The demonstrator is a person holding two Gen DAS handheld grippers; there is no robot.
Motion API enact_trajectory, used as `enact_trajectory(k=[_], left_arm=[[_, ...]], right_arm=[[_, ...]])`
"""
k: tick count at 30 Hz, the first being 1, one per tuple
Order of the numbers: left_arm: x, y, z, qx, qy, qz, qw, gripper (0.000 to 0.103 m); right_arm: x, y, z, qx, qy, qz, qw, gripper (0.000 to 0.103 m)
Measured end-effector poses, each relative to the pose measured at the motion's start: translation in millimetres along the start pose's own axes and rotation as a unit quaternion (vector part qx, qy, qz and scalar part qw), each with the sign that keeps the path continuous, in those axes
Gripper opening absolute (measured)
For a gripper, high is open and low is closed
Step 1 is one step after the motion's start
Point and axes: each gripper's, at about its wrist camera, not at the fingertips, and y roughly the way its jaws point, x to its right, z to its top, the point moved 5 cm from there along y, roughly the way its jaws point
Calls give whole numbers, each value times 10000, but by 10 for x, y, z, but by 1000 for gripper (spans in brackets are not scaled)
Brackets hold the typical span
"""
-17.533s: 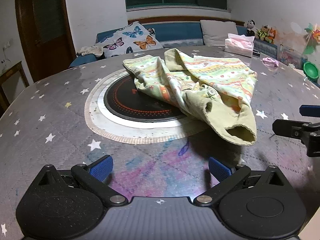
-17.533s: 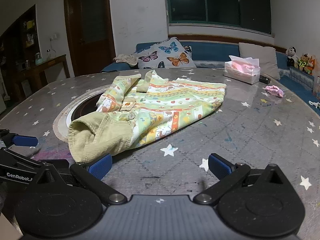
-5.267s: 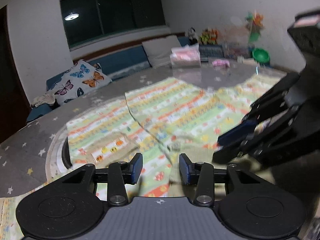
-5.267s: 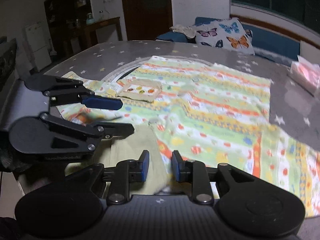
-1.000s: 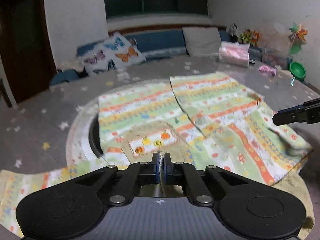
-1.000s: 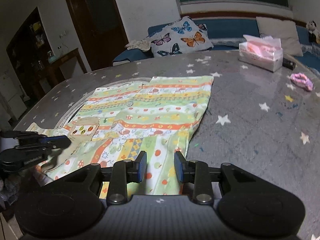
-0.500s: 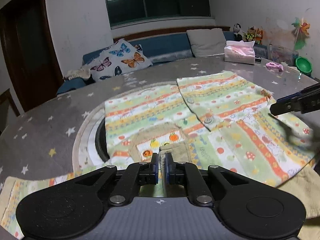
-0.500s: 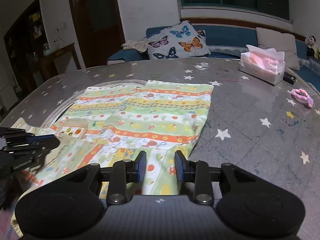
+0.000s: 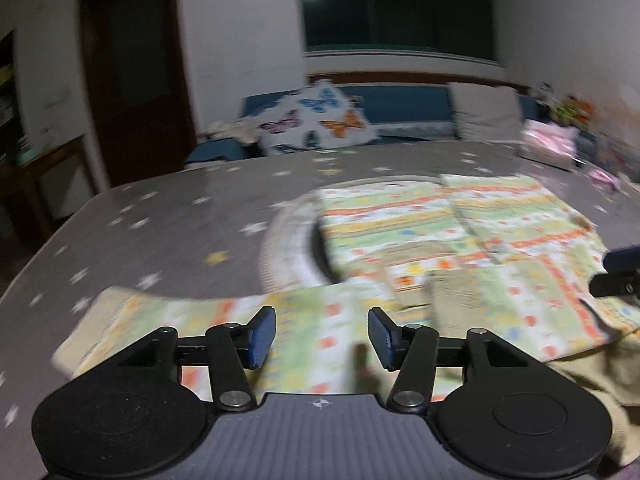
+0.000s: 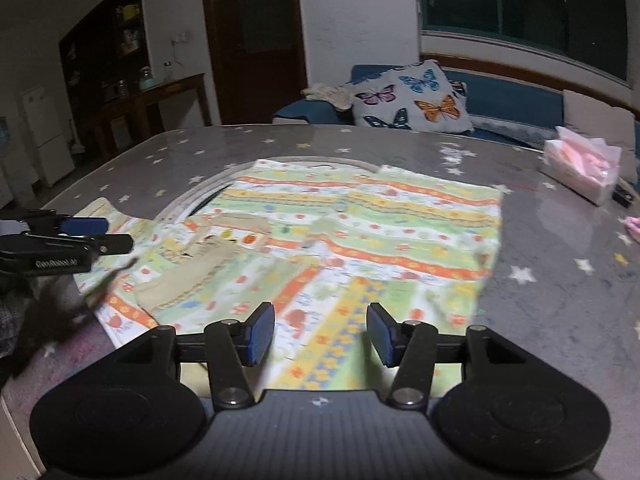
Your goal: Fold clothes
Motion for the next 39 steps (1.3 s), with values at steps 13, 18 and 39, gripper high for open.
enact_trajectory(k=[13,18,39], left_arm=[[-1221,-34,-199,-222,-1430,1418,9793,57],[-1478,85,-222,-326,-1744,1581,9713,57],[-515,-267,411,290,-1524,-703,9854,10]], right_arm=[[-298,191,-62,-198,-375,118,9990,56],[-292,176,-34,-195,-376,81,9991,56],[-74,-123,53,176,69,34,9998,55]])
